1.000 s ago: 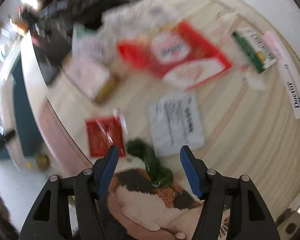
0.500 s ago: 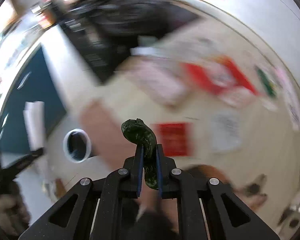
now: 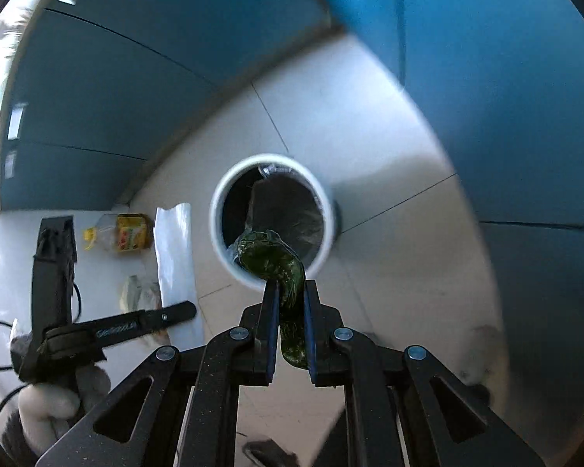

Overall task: Collect trash
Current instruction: 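Carry both items to the white bin and open both tools to drop them, then swing both tools back toward the counter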

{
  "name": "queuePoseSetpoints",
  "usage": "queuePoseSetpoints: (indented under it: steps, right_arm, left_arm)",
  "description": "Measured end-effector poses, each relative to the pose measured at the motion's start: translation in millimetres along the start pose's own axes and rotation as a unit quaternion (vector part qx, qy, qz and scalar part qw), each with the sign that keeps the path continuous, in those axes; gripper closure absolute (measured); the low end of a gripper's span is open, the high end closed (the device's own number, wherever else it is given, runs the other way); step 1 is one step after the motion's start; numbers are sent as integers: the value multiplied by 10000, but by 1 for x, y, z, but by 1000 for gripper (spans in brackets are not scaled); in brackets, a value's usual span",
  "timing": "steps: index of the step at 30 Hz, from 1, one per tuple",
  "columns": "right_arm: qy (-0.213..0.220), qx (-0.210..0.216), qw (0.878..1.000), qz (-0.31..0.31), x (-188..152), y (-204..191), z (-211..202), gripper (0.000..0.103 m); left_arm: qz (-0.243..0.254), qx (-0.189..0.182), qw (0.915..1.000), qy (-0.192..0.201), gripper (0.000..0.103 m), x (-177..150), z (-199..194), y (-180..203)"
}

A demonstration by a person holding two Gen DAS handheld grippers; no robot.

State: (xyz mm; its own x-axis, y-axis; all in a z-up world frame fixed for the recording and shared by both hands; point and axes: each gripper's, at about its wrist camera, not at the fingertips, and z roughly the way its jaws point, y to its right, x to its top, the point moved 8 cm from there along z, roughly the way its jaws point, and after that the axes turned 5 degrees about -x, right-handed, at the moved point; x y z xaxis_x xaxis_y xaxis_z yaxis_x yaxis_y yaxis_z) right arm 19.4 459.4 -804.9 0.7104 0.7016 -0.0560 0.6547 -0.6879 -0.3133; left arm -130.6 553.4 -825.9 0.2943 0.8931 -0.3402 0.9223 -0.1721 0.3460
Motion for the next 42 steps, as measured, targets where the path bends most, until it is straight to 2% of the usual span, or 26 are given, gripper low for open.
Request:
queuePoseSetpoints:
  steps: [2,5,9,12,14,15,16,18,20,23,26,30,36,42]
  right_arm:
    - [-176,83,9998,36,14,-8,68,91]
    - [-342,18,9994,-11,22,-6,127,91]
    - [-601,101,9981,60,26,6,169,91]
    - [-701,167,9974,47,24,3,180,88]
    - [-785,96,9969,5,23,-1,188,87]
    - [-799,92,9968,9,22,-2,187,82]
    - [-807,92,9967,16,25,-1,194,78]
    - [-825,-1,9966,13,24,-2,194,56]
    - [-764,-76,9971,13,24,-4,191,52]
    - [-587,-324,9976,-141,24,-13,185,34]
    - [-317,-719,9958,-480,21,-19,166,18]
    - [64,-1242,9882,-897,18,-20,140,5]
    - [285,-1554,9804,-1178,6,-25,87,2]
    - [428,-1680,9746,-1420,-18,-52,-7,2]
  left_arm:
    - [-148,-170,9997,-138,101,29,43,-24]
    - [-145,-196,9994,-243,101,56,88,-42]
    - [-238,-343,9984,-382,99,74,122,-41]
    - [-397,-465,9972,-434,94,76,133,-46]
    - [-448,-454,9972,-393,59,75,133,-52]
    - [-470,-448,9972,-368,14,73,132,-54]
    - [-474,-451,9974,-307,0,72,129,-56]
    - [-419,-316,9985,-177,0,69,120,-60]
    - [-397,-178,9990,-37,0,61,110,-62]
    - [-158,408,9981,439,0,50,80,-66]
    - [42,957,9912,910,0,43,49,-63]
    - [155,1387,9827,1220,0,29,13,-69]
    - [330,1733,9710,1615,0,-10,-49,-56]
    - [553,1754,9647,1885,0,-64,-126,-29]
